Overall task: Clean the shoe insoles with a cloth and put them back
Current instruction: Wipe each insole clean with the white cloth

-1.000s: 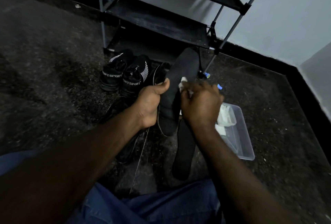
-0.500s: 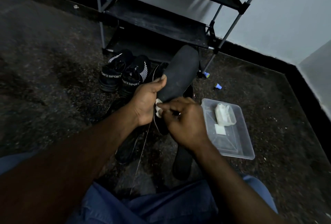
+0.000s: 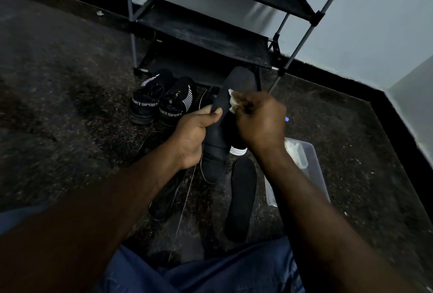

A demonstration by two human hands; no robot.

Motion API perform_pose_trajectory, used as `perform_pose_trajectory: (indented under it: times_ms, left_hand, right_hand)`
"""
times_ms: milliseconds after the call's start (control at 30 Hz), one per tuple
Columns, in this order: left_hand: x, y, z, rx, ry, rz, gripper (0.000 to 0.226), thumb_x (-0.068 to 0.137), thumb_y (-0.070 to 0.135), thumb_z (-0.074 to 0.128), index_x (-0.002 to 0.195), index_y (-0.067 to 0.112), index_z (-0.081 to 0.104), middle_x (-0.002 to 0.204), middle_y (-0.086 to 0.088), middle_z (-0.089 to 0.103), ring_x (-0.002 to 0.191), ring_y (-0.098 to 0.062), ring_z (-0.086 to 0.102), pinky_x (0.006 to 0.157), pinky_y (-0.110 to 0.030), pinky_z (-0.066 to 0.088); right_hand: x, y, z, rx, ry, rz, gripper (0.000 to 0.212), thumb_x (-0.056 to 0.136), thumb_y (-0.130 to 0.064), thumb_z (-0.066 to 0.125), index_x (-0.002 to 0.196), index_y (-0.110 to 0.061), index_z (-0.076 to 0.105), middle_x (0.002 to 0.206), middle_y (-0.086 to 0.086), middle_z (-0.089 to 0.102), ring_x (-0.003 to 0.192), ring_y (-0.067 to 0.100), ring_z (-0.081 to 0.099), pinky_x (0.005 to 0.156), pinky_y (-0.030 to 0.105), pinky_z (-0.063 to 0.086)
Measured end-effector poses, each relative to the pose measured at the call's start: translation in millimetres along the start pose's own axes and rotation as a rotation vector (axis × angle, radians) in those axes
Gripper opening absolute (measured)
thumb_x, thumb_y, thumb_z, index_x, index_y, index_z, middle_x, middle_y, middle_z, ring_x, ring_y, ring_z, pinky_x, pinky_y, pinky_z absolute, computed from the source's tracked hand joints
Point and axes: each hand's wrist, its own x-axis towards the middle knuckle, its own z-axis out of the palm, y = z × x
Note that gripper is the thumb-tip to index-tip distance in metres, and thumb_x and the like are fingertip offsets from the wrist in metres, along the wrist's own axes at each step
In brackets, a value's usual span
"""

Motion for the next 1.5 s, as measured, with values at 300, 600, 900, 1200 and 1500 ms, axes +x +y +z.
perform_pose_trajectory:
  times_ms: [300, 600, 900, 1200, 1500]
  left_hand:
    - [5, 0, -2, -0.060, 0.083, -0.041, 0.061, 0.103, 0.053, 0.050, 0.137, 0.004, 0.062, 0.132, -0.014, 0.069, 0.122, -0.026, 0.067, 0.095, -0.036, 0.056]
    - [1, -3, 3, -0.126, 0.050, -0.071, 0.051, 0.105, 0.049, 0.048, 0.132, 0.010, 0.068, 0.127, -0.012, 0.071, 0.113, -0.023, 0.070, 0.087, -0.033, 0.059]
    - [4, -5, 1, -0.139, 0.047, -0.114, 0.056, 0.103, 0.048, 0.053, 0.138, 0.006, 0.062, 0.129, -0.012, 0.070, 0.119, -0.025, 0.068, 0.094, -0.035, 0.056]
    - [4, -7, 1, -0.171, 0.063, -0.138, 0.065, 0.099, 0.054, 0.058, 0.144, 0.006, 0.058, 0.143, -0.014, 0.061, 0.132, -0.029, 0.059, 0.114, -0.042, 0.046]
    - [-2, -7, 11, -0.179, 0.049, -0.163, 0.042, 0.107, 0.041, 0.048, 0.135, 0.016, 0.067, 0.129, -0.007, 0.071, 0.120, -0.022, 0.067, 0.101, -0.035, 0.053]
  right_hand:
    - [-51, -21, 20, -0.046, -0.047, -0.134, 0.027, 0.082, -0.019, 0.061, 0.103, -0.024, 0.078, 0.094, -0.001, 0.077, 0.088, 0.022, 0.070, 0.078, 0.036, 0.055]
    - [-34, -12, 13, -0.150, 0.043, -0.195, 0.034, 0.078, -0.015, 0.065, 0.110, -0.016, 0.076, 0.090, 0.010, 0.067, 0.076, 0.032, 0.065, 0.065, 0.036, 0.051]
    - [-46, -7, 19, -0.098, 0.011, -0.121, 0.036, 0.081, -0.028, 0.058, 0.108, -0.017, 0.080, 0.090, 0.009, 0.072, 0.082, 0.028, 0.067, 0.074, 0.034, 0.048]
    - [-68, -10, 20, -0.269, 0.058, -0.205, 0.027, 0.090, -0.036, 0.060, 0.107, -0.028, 0.078, 0.087, 0.000, 0.071, 0.082, 0.029, 0.064, 0.074, 0.043, 0.049]
    - [-40, 4, 13, -0.181, 0.081, -0.108, 0.024, 0.089, -0.027, 0.063, 0.106, -0.021, 0.079, 0.086, 0.006, 0.070, 0.082, 0.035, 0.065, 0.076, 0.049, 0.055]
